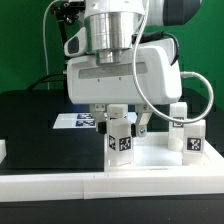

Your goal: Assemble square table

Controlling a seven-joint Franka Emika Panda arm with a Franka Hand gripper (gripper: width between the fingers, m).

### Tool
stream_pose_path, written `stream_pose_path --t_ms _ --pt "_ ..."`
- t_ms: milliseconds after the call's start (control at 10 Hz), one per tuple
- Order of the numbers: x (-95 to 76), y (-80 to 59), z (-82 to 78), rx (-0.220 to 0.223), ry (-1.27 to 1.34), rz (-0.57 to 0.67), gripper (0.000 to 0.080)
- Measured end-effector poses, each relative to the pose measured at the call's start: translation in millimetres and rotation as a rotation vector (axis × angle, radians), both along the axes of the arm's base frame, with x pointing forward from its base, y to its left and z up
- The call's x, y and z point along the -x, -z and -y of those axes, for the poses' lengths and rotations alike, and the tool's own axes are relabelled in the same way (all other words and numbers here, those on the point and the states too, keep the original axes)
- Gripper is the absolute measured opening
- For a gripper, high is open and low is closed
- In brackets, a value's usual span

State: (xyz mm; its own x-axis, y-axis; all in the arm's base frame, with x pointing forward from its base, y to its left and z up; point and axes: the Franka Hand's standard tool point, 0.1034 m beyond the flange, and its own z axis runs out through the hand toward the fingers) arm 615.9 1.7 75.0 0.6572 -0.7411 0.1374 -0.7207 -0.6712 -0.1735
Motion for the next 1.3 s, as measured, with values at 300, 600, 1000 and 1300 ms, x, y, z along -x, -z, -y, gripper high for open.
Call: stream_pose_path --t_ms 300,600,1000,1300 --pt "0.2 0.3 1.9 0.070 -0.307 0.006 0.0645" --pt "0.7 0.5 -2.3 0.130 -0.590 0.009 0.0649" --pt "1.8 -1.1 1.8 0.196 -0.899 -0.001 0.0649" --pt "1.0 -1.0 3.7 0.227 -0.986 0.000 0.0646"
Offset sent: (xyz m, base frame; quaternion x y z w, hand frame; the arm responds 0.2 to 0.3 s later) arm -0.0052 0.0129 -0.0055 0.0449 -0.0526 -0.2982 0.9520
